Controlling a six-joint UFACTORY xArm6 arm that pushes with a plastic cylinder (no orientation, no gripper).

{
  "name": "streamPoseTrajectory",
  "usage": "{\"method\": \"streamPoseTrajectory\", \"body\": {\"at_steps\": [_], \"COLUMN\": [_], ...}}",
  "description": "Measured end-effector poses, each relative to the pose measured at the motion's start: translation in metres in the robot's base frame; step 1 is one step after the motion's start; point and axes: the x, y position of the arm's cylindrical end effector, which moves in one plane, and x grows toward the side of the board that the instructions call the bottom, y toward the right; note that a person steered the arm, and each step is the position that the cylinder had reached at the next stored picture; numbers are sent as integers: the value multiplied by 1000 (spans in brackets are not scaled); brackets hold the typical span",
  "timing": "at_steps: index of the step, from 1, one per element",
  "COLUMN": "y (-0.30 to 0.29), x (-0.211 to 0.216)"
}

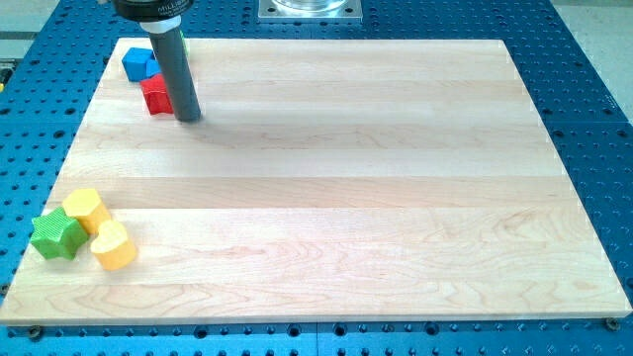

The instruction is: Move the green circle to the top center of the board

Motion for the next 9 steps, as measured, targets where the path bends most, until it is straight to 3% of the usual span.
{"method": "streamPoseTrajectory", "body": {"at_steps": [7,8,9], "y": [-13,-70,-140], "x": [45,71,52]}}
